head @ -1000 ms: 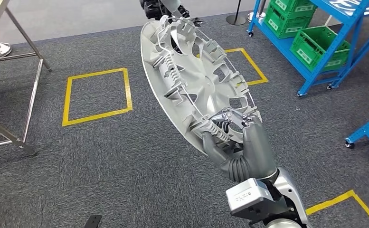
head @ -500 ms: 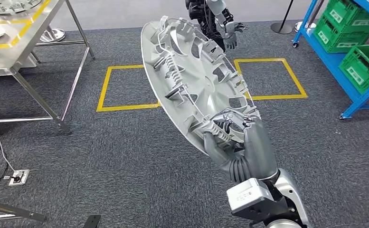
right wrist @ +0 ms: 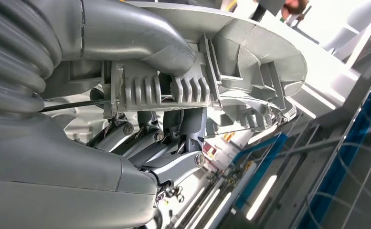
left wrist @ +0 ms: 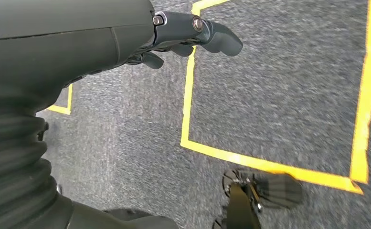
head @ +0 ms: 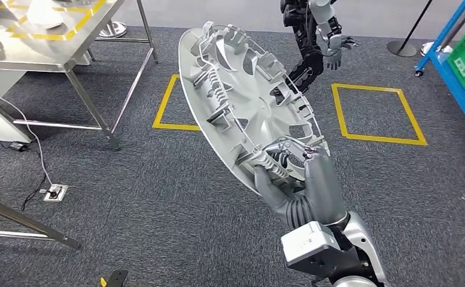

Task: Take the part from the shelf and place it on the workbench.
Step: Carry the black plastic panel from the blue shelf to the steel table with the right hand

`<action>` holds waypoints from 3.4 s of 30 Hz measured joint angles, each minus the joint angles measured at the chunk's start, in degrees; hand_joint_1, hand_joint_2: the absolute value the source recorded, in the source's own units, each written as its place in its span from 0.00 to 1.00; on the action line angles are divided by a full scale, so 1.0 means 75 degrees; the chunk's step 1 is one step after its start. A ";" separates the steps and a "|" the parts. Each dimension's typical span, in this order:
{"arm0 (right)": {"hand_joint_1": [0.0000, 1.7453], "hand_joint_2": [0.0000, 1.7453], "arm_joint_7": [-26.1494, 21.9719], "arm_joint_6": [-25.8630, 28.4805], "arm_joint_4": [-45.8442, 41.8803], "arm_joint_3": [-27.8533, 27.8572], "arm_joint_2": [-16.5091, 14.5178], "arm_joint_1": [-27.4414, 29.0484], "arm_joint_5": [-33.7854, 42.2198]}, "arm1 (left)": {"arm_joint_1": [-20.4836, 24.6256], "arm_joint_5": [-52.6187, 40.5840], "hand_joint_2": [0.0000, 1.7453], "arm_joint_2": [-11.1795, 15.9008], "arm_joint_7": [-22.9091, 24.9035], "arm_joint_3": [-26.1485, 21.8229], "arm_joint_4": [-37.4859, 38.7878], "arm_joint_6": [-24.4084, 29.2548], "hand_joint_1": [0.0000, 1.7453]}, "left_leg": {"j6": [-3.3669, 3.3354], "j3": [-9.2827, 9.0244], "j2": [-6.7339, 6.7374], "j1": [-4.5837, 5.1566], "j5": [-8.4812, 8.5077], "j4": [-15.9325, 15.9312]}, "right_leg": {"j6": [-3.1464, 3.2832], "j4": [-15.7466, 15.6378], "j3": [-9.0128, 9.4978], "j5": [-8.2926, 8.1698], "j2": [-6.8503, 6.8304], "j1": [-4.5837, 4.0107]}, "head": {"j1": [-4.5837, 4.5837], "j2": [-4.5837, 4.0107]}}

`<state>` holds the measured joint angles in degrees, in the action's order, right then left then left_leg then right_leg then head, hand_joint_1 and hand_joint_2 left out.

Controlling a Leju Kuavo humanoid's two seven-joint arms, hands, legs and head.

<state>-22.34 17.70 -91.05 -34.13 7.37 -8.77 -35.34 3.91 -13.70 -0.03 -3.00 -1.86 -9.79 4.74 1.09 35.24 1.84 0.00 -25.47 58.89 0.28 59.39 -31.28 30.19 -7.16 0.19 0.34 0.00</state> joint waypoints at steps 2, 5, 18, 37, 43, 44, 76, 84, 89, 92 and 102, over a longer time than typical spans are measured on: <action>1.00 1.00 -0.0009 0.0008 -0.0005 -0.0004 -0.0003 -0.0007 -0.0004 | 0.0005 -0.0022 1.00 0.0007 0.0003 -0.0001 0.0002 0.0000 0.00 | -0.0084 -0.0028 -0.0168 -0.0037 0.0035 -0.0058 | -0.0085 0.0333 -0.0137 0.0215 0.0344 0.0037 | -0.0020 0.0000; 1.00 1.00 -0.0020 0.0015 -0.0007 -0.0005 0.0003 0.0031 -0.0012 | 0.0055 -0.0038 1.00 0.0010 0.0002 -0.0002 0.0000 0.0000 0.00 | -0.0143 -0.0026 -0.0443 -0.0059 0.0054 -0.0072 | -0.0116 0.1705 -0.0869 0.0781 0.0872 0.0051 | -0.0061 0.0000; 1.00 1.00 -0.0109 -0.0036 -0.0001 -0.0013 0.0003 0.0023 0.0028 | -0.0036 -0.0067 1.00 0.0035 0.0002 0.0000 0.0005 -0.0005 0.00 | 0.0254 0.0448 -0.0689 -0.0092 -0.0264 0.0630 | 0.0247 0.0066 -0.0265 -0.0250 0.1057 0.0090 | 0.0012 0.0000; 1.00 1.00 -0.0157 -0.0044 0.0031 -0.0031 0.0005 -0.0082 0.0066 | -0.0044 -0.0053 1.00 0.0048 -0.0017 -0.0005 -0.0004 0.0006 0.00 | -0.0224 -0.0127 -0.0579 -0.0049 0.0058 -0.0115 | -0.0092 0.2180 -0.1203 0.0756 0.0929 0.0058 | -0.0051 0.0000; 1.00 1.00 -0.0147 -0.0048 0.0039 -0.0039 0.0004 -0.0094 0.0075 | -0.0052 -0.0055 1.00 0.0044 -0.0007 -0.0007 -0.0007 0.0012 0.00 | 0.0021 0.0014 -0.1191 -0.0125 0.0023 0.0075 | -0.0099 0.0170 -0.0326 -0.0198 0.1435 0.0143 | -0.0066 0.0000; 1.00 1.00 -0.0146 -0.0047 0.0042 -0.0043 0.0003 -0.0102 0.0076 | -0.0066 -0.0057 1.00 0.0048 -0.0005 -0.0008 -0.0004 0.0017 0.00 | 0.0083 0.0043 -0.1257 -0.0130 0.0042 0.0055 | -0.0047 0.0165 -0.0334 -0.0200 0.1395 0.0114 | -0.0067 0.0000; 1.00 1.00 -0.0233 0.0024 0.0245 -0.0068 0.0026 -0.0171 0.0168 | -0.0061 -0.0098 1.00 0.0042 0.0055 -0.0014 -0.0003 0.0026 0.00 | 0.0021 0.0029 -0.1354 -0.0095 0.0007 0.0057 | -0.0062 0.0091 -0.0329 -0.0279 0.1442 0.0109 | -0.0076 0.0000; 1.00 1.00 -0.0226 0.0031 0.0267 -0.0081 -0.0017 -0.0238 0.0195 | -0.0039 -0.0157 1.00 0.0047 0.0082 -0.0013 0.0003 0.0031 0.00 | 0.0232 0.1074 -0.0292 -0.0097 -0.0916 0.2144 | 0.0196 -0.0022 -0.0210 -0.0289 0.0616 0.0109 | 0.0023 0.0000; 1.00 1.00 -0.0227 0.0008 0.0298 -0.0099 -0.0018 -0.0257 0.0254 | -0.0022 -0.0205 1.00 0.0070 0.0083 -0.0014 0.0002 0.0041 0.00 | 0.0112 0.0055 0.0189 -0.0056 -0.0032 0.0204 | 0.0055 -0.0001 -0.0079 -0.0157 0.0155 0.0056 | 0.0020 0.0000; 1.00 1.00 -0.0235 0.0001 0.0302 -0.0109 -0.0023 -0.0295 0.0258 | -0.0035 -0.0208 1.00 0.0075 0.0083 -0.0014 0.0004 0.0041 0.00 | -0.0081 0.0022 0.0025 -0.0024 -0.0015 0.0080 | -0.0076 -0.0029 -0.0030 -0.0116 -0.0038 0.0022 | 0.0004 0.0000; 1.00 1.00 -0.0206 -0.0039 0.0366 -0.0151 -0.0037 -0.0338 0.0310 | 0.0000 -0.0299 1.00 0.0075 0.0347 -0.0014 0.0004 0.0161 0.00 | -0.0255 0.0011 -0.0970 -0.0087 0.0027 0.0077 | -0.0126 0.1160 -0.0790 0.0036 0.1111 0.0082 | -0.0071 0.0000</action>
<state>-23.88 17.41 -88.30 -35.26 7.09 -11.31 -33.01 3.91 -15.94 0.54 -0.40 -1.97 -9.76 5.95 -0.82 35.32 -5.44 -0.65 -25.27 59.47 -0.66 68.09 -37.20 30.46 1.17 0.81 -0.19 0.00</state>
